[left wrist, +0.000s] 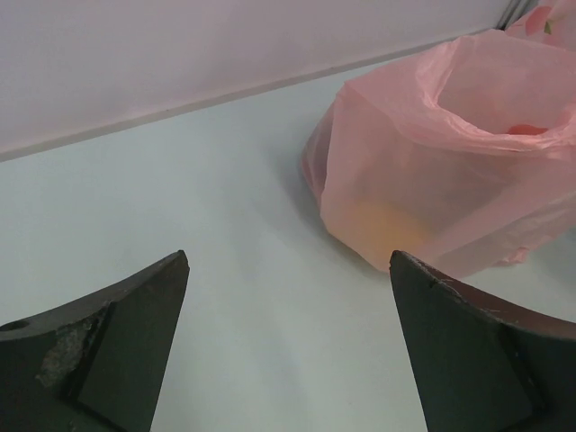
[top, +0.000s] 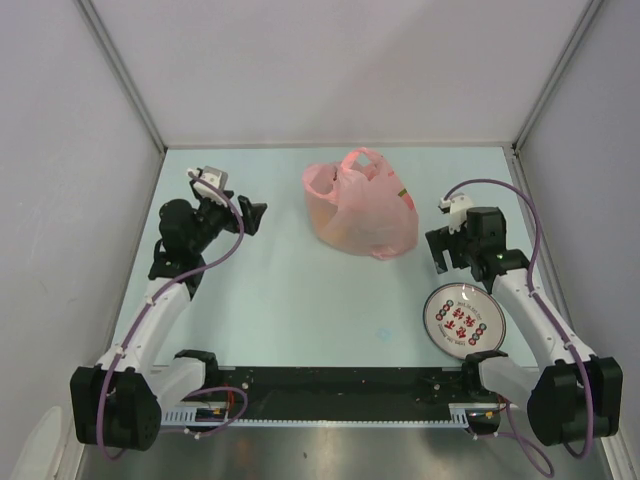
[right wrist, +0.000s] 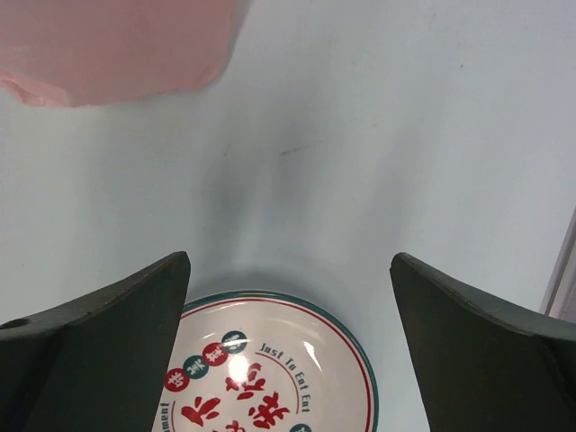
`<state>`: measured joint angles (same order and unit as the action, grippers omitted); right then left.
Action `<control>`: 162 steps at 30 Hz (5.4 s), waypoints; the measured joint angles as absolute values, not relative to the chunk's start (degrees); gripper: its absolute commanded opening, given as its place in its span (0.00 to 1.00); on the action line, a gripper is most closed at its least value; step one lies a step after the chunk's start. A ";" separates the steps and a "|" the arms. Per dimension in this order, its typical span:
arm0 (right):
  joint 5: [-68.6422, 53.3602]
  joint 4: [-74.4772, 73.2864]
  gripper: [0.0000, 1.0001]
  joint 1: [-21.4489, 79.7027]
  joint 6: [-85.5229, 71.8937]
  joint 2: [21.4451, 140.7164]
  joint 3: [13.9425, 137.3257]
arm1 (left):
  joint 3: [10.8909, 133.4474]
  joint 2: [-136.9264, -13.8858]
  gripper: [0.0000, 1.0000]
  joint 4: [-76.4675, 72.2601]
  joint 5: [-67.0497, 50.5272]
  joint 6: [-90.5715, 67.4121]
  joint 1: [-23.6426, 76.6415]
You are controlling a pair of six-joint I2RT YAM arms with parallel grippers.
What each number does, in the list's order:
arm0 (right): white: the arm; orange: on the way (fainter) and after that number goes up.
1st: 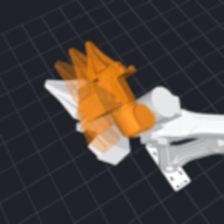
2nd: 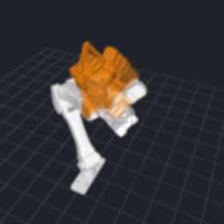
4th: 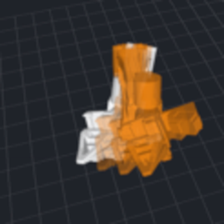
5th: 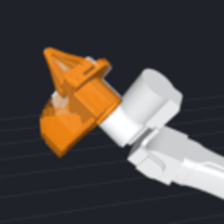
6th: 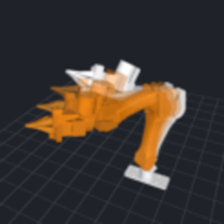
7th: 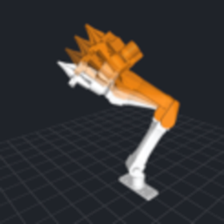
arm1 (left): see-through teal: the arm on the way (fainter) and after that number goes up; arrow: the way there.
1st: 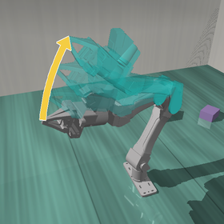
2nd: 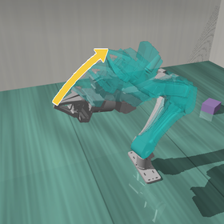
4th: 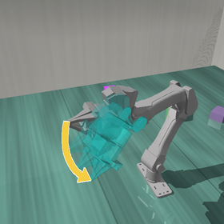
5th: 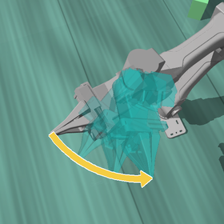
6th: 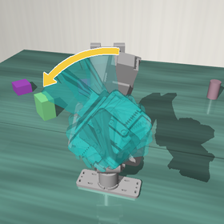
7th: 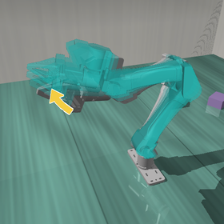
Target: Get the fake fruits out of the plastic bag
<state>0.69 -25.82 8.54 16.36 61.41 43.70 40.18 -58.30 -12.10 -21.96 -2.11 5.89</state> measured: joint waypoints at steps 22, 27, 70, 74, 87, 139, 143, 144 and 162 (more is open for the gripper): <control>-17.96 -59.07 0.90 -5.69 74.56 75.66 50.35 | 47.29 -61.80 1.00 -1.54 -30.24 3.03 6.39; -17.91 -56.90 0.88 -6.39 77.23 81.03 51.62 | 46.83 -60.93 1.00 -0.89 -30.20 3.64 6.66; -32.12 -34.92 0.58 27.24 35.90 106.28 69.71 | 46.30 -58.00 1.00 2.98 -26.94 9.06 6.76; -29.32 -32.34 0.75 28.45 32.56 106.17 70.15 | 46.09 -58.02 1.00 2.85 -27.16 7.92 6.76; -26.24 -17.91 0.71 29.21 13.41 76.60 73.54 | 55.18 -67.53 1.00 -3.57 -31.09 -9.74 7.11; -7.60 6.44 0.00 17.41 9.45 102.37 101.12 | 80.82 -85.32 0.41 -13.80 -25.65 -39.75 9.56; -9.02 5.41 0.00 19.51 10.31 93.86 81.73 | 63.37 -76.42 0.63 -10.55 -25.54 -40.38 9.56; -9.45 4.56 0.00 20.05 10.17 93.08 78.54 | 60.20 -75.16 0.69 -9.45 -25.43 -39.97 9.56; -11.53 -0.93 0.02 20.05 6.09 80.18 64.29 | 66.78 -65.84 0.87 10.46 -28.88 16.53 21.15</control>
<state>-11.53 -0.93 20.05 6.09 80.18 64.29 66.78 -65.84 10.46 -28.88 16.53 21.15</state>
